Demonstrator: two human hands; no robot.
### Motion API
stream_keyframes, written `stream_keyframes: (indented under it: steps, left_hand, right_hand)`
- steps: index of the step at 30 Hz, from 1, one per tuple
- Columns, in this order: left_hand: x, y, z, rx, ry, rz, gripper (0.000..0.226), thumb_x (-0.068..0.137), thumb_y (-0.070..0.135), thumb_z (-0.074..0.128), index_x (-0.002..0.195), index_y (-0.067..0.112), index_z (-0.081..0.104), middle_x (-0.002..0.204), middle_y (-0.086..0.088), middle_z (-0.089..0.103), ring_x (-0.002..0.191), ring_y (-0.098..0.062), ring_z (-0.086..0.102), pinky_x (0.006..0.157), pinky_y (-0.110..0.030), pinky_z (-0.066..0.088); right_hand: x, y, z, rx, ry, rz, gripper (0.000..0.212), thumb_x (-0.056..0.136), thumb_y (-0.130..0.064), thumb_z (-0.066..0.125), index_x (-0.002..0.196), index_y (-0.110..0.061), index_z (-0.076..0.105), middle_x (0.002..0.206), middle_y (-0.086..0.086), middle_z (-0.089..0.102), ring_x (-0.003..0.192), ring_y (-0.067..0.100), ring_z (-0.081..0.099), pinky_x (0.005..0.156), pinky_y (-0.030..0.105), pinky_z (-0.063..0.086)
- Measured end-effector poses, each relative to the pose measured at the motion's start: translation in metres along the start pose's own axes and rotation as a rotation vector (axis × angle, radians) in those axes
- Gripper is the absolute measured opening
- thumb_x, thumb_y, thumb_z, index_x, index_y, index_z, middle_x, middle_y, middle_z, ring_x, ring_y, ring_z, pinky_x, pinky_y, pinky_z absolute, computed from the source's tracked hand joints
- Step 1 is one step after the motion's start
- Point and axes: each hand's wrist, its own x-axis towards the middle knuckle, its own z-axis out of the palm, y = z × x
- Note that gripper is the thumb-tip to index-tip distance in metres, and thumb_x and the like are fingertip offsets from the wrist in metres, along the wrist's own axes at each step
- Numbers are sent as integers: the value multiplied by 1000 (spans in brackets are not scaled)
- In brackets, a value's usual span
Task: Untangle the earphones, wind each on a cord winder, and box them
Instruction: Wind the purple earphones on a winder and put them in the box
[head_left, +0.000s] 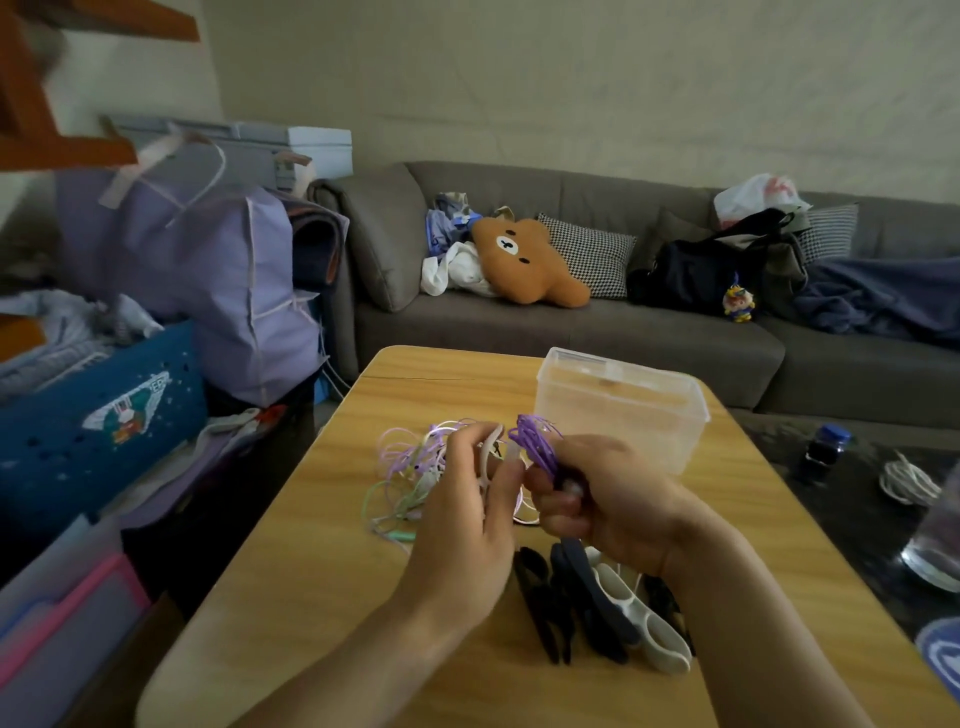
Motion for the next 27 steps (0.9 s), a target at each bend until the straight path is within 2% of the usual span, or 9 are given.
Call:
stream_keyframes:
  steps: [3,5,10,12,15,17,21,25,27]
  left_hand:
    - [0,1,-4,-81,-89,-50,22,101,32,48,121,39,47,83,19,67,66,-5,63,60,-24,49]
    - [0,1,-6,-117,-119,-84,27,102,28,52,127,35,48,78,20,66,61,0,61,59,-18,45]
    - [0,2,-9,-267,-143,-148,35,88,28,58,122,31,55,94,6,71,86,-11,67,79,-36,53]
    - [0,3,-10,-316,-156,-163,34,84,23,59,117,33,57,93,3,69,87,-16,63,82,-40,50]
    - [1,5,-8,-395,-172,-180,33,82,22,59,113,32,58,90,-5,63,77,-21,53,74,-42,43]
    - [3,8,-5,-471,-167,-260,35,81,22,58,116,26,57,87,-5,62,74,-18,54,67,-34,44]
    - [10,6,-3,-604,-134,-464,32,100,12,45,129,20,57,78,-9,58,61,-17,56,54,-29,40]
    - [11,7,-9,-825,-176,-557,68,92,-5,51,150,26,37,77,-13,59,63,-21,61,56,-28,52]
    - [15,16,-10,-946,-134,-558,68,95,-7,48,148,35,40,74,-11,58,57,-16,62,53,-27,55]
  right_hand:
    - [0,2,1,-32,2,-4,33,106,-14,35,77,-6,47,55,1,41,49,9,29,45,20,22]
    - [1,5,3,-65,3,-19,33,107,-16,36,81,-3,50,50,-2,41,48,9,29,44,18,24]
    - [2,10,1,-106,-44,-17,30,109,-20,36,93,-2,53,53,-4,45,48,8,31,43,17,27]
    - [2,10,0,-98,-62,-19,28,109,-21,35,95,-3,52,55,-3,45,48,8,31,43,17,28]
    - [3,12,-4,-95,-66,-35,28,109,-22,36,95,-3,51,57,-2,45,48,7,32,44,17,27]
    - [4,12,-5,-51,-21,-49,30,109,-23,37,90,-3,51,57,-1,44,48,7,32,43,17,29]
    - [8,10,-9,61,139,-186,29,110,-24,34,95,-5,50,64,1,44,49,7,34,43,18,31]
    - [9,9,-16,-203,141,-412,29,109,-24,34,88,-9,46,67,3,41,52,10,37,47,23,33]
    - [7,9,-17,-356,103,-425,29,109,-22,36,86,-9,46,60,-2,44,52,11,39,49,23,35]
